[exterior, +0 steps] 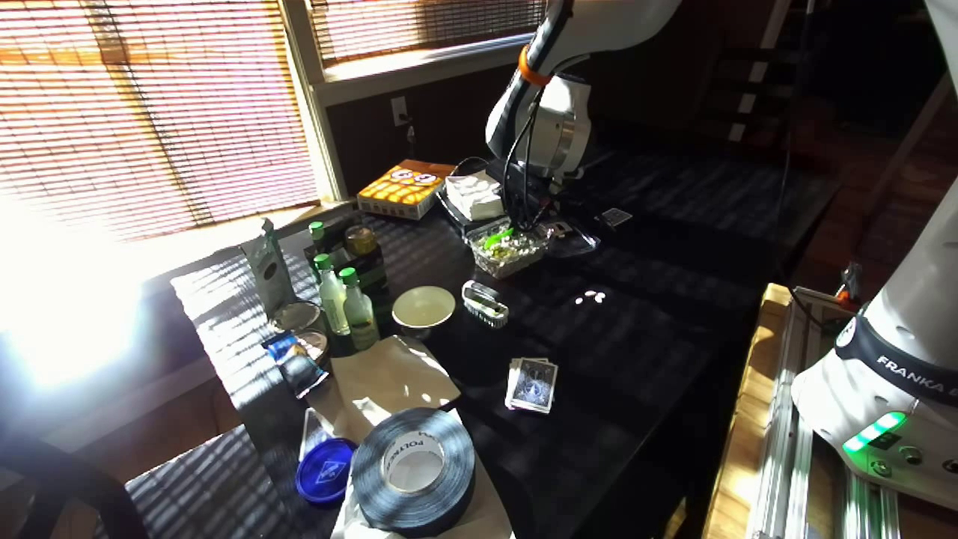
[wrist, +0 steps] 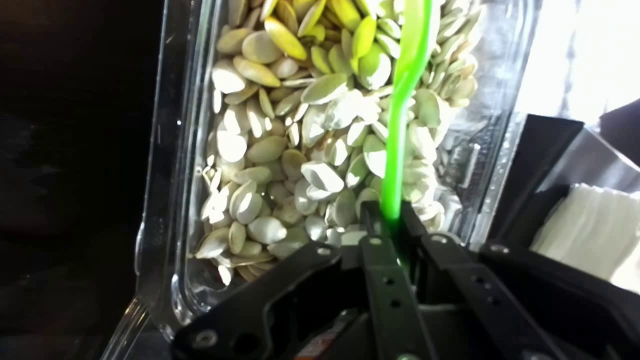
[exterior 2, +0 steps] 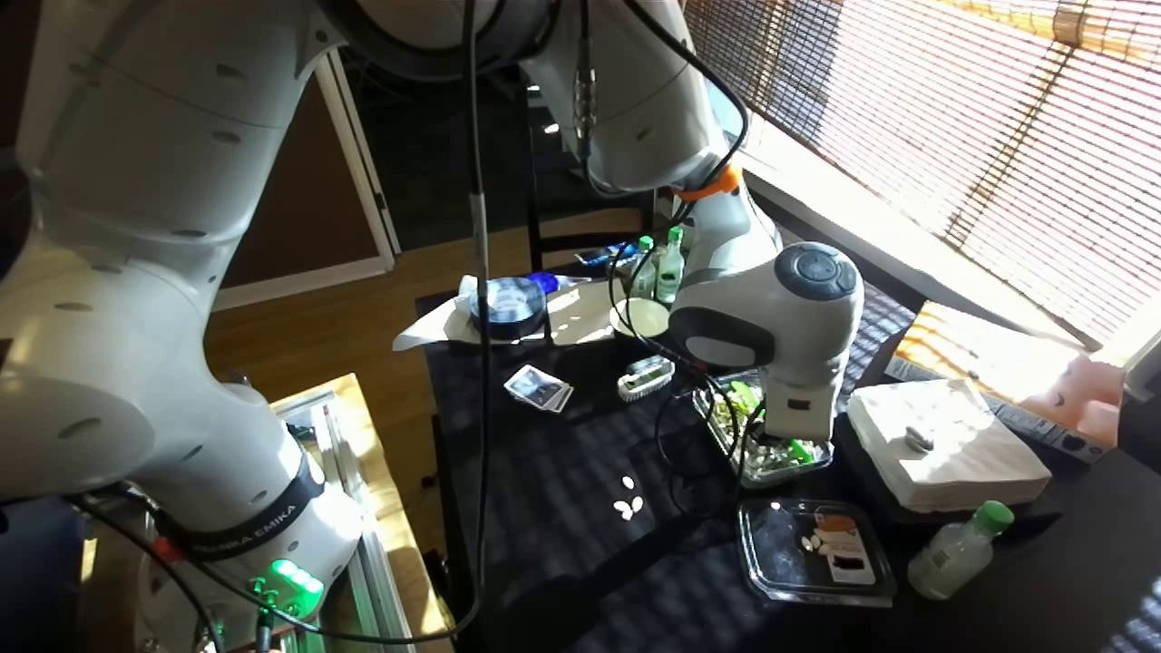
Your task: Pick up the spoon and put it back down
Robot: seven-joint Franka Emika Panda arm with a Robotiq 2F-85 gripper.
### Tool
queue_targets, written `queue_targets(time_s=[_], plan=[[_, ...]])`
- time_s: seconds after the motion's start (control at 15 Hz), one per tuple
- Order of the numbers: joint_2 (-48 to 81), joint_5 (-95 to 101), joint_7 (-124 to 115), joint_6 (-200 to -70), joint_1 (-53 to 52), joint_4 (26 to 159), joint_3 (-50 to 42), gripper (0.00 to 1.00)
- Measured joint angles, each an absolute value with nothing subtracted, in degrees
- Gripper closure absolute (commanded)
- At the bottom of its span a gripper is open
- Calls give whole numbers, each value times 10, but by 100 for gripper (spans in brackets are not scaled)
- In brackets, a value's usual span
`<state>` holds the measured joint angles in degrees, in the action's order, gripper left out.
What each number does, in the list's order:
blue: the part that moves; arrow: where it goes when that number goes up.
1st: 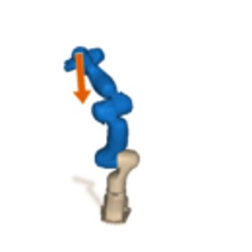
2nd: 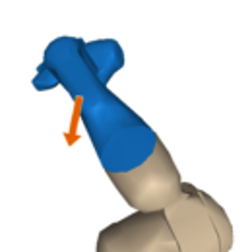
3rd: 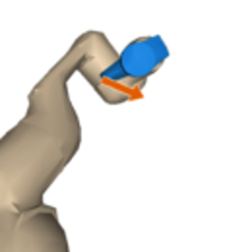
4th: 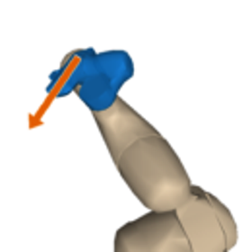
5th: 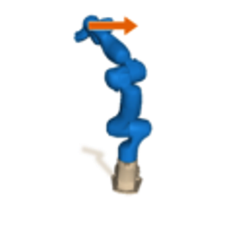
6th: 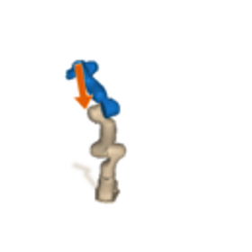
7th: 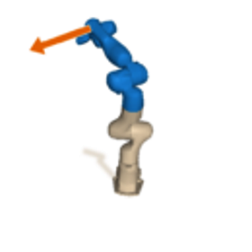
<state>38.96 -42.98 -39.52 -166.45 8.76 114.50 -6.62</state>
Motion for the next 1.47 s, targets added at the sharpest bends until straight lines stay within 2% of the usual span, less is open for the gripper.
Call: queue_targets(time_s=[0.33,0.8,1.2,1.27,1.33,1.4,1.47], plan=[[381,-429,-403,-1656,84,1151,-74,98],[318,-403,-471,-1542,68,1178,-130,98],[300,-238,-607,-1505,34,1183,-192,98],[300,-217,-617,-1506,32,1183,-195,90],[300,-210,-615,-1508,34,1183,-191,90],[299,-209,-613,-1510,35,1183,-186,98],[299,-208,-612,-1511,35,1183,-184,98]])
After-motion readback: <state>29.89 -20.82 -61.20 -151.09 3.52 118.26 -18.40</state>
